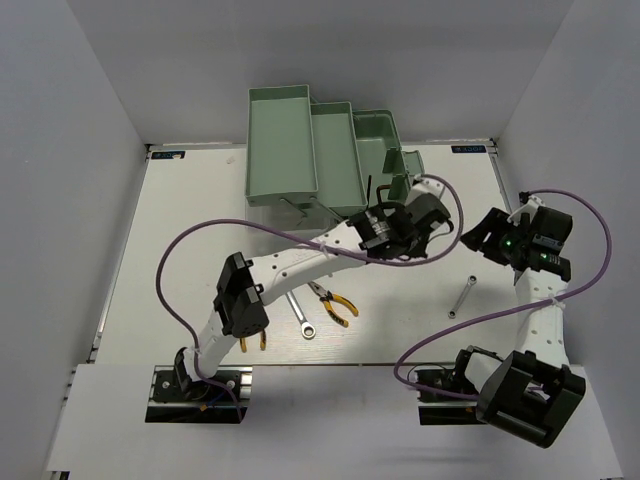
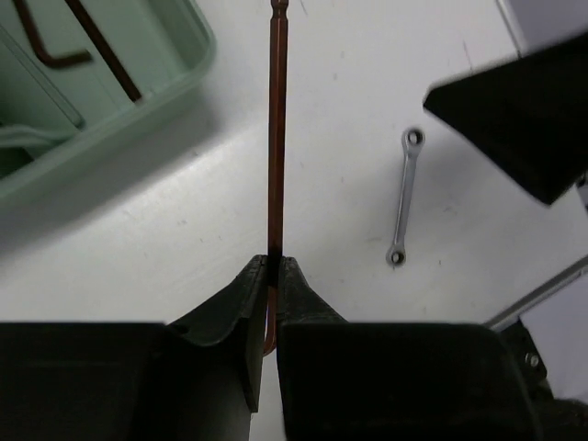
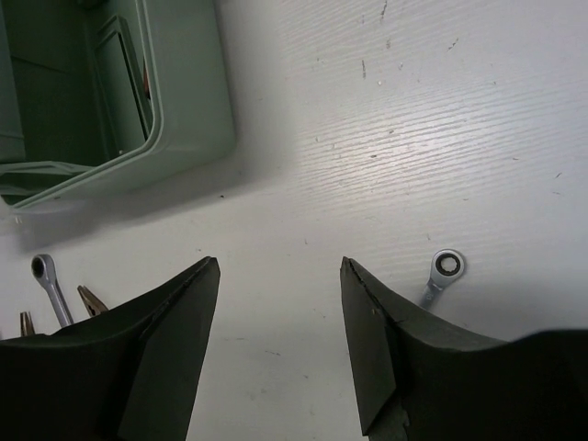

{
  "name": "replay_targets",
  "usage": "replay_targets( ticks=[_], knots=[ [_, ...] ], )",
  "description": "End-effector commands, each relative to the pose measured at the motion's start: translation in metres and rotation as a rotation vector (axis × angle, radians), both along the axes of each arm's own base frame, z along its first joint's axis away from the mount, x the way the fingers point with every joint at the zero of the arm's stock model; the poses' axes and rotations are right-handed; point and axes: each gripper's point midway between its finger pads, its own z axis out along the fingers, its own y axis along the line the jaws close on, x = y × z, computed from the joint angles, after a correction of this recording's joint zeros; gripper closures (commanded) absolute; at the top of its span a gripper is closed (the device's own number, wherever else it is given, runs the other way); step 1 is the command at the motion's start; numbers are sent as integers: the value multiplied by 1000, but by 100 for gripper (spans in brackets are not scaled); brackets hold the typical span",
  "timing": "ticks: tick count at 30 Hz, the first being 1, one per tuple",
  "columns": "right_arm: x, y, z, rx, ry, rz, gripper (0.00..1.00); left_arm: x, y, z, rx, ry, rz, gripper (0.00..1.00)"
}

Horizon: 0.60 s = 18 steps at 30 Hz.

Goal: Sort the tools into containers

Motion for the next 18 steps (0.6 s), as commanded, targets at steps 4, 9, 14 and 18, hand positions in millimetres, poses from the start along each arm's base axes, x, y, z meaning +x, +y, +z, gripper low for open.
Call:
replay_targets(
  ticks=[4, 9, 14, 18],
  knots=[
    [4, -5, 7, -17, -47, -4, 38, 77, 39, 91, -126, -232, 161, 100],
    [0, -6, 2, -21, -35, 0, 38, 132, 50, 91, -128, -319, 237, 100],
    [-5, -6, -2, -25, -37, 6, 38, 179, 49, 86, -166, -403, 284, 100],
    [-7, -5, -5, -14, -29, 11, 38, 198, 42, 85, -194, -421, 286, 100]
  ],
)
